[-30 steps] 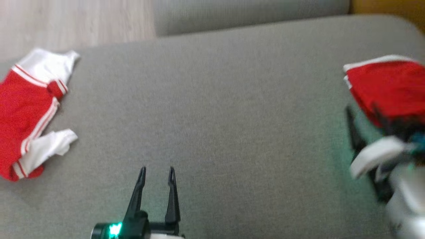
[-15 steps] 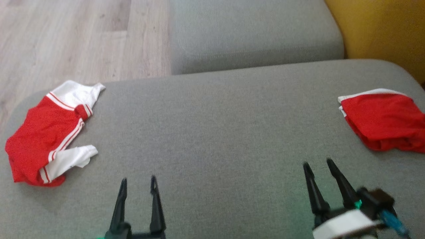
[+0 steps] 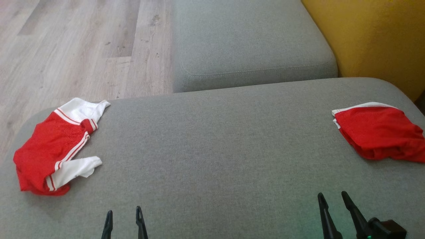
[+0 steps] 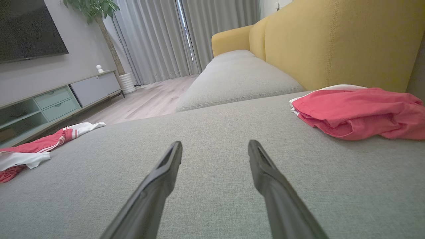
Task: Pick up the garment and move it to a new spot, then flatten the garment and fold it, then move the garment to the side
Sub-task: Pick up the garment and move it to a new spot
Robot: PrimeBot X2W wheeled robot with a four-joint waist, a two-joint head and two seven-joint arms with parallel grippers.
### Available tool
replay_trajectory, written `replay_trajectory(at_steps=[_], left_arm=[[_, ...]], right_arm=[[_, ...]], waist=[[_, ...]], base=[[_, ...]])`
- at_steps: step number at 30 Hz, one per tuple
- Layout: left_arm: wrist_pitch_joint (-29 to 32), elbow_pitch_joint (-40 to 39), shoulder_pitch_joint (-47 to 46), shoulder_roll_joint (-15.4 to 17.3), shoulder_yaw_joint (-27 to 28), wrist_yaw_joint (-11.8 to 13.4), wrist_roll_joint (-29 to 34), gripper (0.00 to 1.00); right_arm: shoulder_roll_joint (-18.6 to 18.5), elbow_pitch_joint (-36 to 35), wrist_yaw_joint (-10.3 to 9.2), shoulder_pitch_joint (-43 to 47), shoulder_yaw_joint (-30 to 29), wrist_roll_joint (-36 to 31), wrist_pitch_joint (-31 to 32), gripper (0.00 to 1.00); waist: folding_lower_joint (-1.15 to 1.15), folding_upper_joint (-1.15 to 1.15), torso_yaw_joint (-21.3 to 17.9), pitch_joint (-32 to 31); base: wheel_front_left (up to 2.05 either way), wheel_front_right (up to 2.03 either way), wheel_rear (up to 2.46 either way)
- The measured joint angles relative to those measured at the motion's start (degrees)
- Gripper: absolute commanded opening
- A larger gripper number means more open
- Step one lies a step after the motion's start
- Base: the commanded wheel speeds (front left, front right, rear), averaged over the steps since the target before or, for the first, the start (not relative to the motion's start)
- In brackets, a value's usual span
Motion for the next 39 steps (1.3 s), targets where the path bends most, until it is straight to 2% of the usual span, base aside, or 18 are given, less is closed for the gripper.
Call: replay_trajectory(at_steps=[25,31,39], left_arm=[[0.0,0.8,-0.1,0.0,0.1,-0.5,1.0,1.0],[0.0,0.9,-0.2,0.0,0.1,-0.5,1.9,1.0],[0.0,1.1,-0.4,0.0,1.6,-1.1,2.9,1.0]], right_arm=[[0.4,0.0,0.0,0.1,0.1,-0.5,0.0,1.0],[0.5,0.0,0.0,0.7,0.6,-0.5,0.0,1.0],[1.4,-0.2,0.0,0.6,1.6,-0.5,0.0,1.0]], waist=[[0.0,0.0,1.4,0.0],[0.01,0.0,4.4,0.4],[0.01,0.0,11.9,1.2]], base=[[0.0,0.0,0.0],[0.0,0.0,0.0],[0.0,0.0,0.0]])
